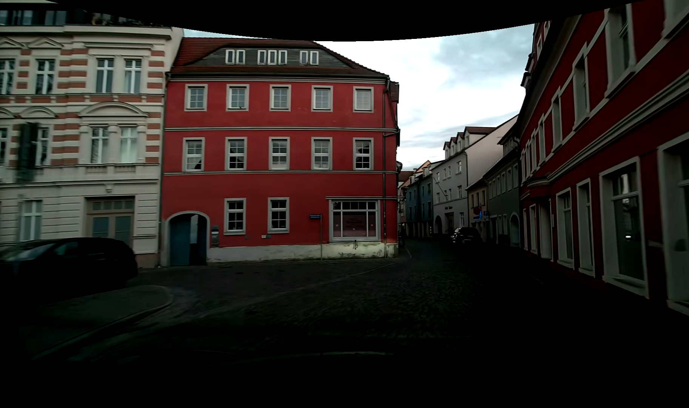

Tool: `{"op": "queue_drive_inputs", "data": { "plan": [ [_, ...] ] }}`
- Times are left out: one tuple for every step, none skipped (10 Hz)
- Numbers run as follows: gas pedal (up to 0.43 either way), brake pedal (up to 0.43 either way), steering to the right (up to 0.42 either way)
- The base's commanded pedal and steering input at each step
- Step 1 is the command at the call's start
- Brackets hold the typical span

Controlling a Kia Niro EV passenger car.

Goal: Follow the waypoints while adhering to traffic rules and regulations

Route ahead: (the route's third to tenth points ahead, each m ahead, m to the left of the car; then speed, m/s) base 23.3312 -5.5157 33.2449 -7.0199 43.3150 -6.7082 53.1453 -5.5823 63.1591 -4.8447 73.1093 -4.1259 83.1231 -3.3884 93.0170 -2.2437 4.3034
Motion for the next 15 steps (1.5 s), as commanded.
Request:
{"op": "queue_drive_inputs", "data": {
  "plan": [
    [0.020,0.000,0.153],
    [0.020,0.000,0.169],
    [0.020,0.000,0.187],
    [0.020,0.000,0.195],
    [0.039,0.000,0.200],
    [0.039,0.000,0.204],
    [0.039,0.000,0.204],
    [0.039,0.000,0.204],
    [0.039,0.000,0.204],
    [0.039,0.000,0.204],
    [0.039,0.000,0.203],
    [0.039,0.000,0.201],
    [0.039,0.000,0.196],
    [0.039,0.000,0.190],
    [0.039,0.000,0.178]
  ]
}}
